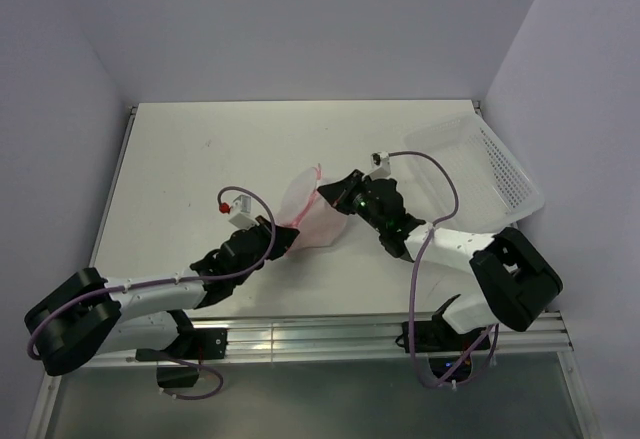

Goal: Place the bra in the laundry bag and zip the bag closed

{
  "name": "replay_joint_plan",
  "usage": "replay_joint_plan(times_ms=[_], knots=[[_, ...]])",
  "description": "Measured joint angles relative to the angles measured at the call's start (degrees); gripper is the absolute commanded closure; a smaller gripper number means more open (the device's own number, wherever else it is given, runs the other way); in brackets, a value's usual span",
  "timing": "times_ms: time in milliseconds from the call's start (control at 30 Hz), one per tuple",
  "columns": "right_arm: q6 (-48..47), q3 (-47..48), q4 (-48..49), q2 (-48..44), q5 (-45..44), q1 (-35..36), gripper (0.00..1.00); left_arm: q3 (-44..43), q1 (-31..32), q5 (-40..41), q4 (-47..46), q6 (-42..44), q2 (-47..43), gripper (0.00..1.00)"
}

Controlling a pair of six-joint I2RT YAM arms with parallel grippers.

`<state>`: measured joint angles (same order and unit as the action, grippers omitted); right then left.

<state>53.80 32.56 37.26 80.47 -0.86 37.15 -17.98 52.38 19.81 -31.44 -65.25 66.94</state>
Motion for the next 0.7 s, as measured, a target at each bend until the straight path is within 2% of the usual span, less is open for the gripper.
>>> replay_joint_plan(times_ms=[200, 367, 400, 433, 500, 533, 633, 700], knots=[[1.53, 0.15, 0.02, 0.15, 5.2, -4.81, 1.0, 4.31, 0.0, 0.09, 0.92, -0.31, -4.42, 1.0], [1.64, 2.43, -0.39, 3.23, 9.73, -10.08, 1.0, 6.05, 0.0, 1.18, 4.66, -0.33, -11.67, 1.0], [1.46, 2.97, -1.01, 3.8, 10.67, -11.02, 0.96, 6.29, 0.0, 1.46, 5.66, -0.35, -13.31, 1.0], [1.14, 3.37, -1.86, 4.13, 11.39, -11.61, 0.74, 6.49, 0.0, 1.79, 6.91, -0.31, -15.3, 1.0], [-0.13, 4.33, -4.59, 4.22, 12.33, -12.0, 0.46, 6.51, 0.0, 2.43, 8.66, -0.11, -18.01, 1.0], [-0.96, 5.07, -5.88, 4.2, 12.35, -11.87, 0.26, 6.45, 0.0, 2.78, 9.62, 0.11, -18.97, 1.0], [-3.26, 5.9, -8.66, 2.78, 11.82, -10.86, 0.08, 5.07, 0.02, 3.69, 12.39, 1.33, -18.64, 1.0], [-4.11, 5.33, -10.8, 0.11, 11.19, -9.62, 0.06, 3.26, 0.17, 4.33, 13.62, 2.25, -16.74, 1.0]])
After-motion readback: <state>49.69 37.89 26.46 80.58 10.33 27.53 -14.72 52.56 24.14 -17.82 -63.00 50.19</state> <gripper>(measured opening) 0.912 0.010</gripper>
